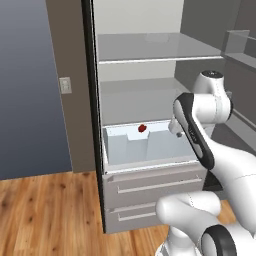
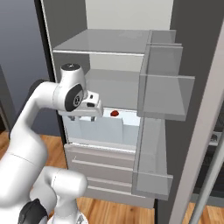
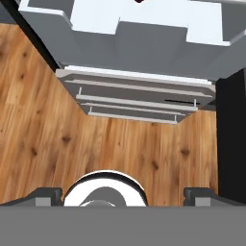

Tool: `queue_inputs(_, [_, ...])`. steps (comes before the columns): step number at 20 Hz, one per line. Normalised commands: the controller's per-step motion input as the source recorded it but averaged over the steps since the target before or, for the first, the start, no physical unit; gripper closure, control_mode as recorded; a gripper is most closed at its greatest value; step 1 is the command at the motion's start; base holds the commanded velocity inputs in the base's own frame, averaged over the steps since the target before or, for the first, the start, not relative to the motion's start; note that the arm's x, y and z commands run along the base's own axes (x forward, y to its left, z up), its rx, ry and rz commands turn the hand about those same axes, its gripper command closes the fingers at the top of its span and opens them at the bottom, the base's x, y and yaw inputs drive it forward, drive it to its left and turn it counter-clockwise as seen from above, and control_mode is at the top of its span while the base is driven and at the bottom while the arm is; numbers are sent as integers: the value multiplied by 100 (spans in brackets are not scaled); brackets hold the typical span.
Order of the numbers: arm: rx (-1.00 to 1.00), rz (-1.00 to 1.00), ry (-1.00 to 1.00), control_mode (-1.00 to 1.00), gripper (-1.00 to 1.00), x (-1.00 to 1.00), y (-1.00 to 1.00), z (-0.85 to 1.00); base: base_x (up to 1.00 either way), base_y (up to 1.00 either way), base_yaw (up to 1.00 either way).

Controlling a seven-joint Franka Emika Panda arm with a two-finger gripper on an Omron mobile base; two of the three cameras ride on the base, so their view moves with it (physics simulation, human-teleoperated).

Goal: Fully open the fridge drawer.

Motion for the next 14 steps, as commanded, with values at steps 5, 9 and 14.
queue_inputs(5, [0, 0, -3, -100, -100, -25, 0, 0, 0, 0, 0])
queue_inputs(9, [0, 0, -1, -100, -100, -3, 0, 0, 0, 0, 0])
queue_inputs(14, [0, 0, -9, -100, -100, 60, 0, 0, 0, 0, 0])
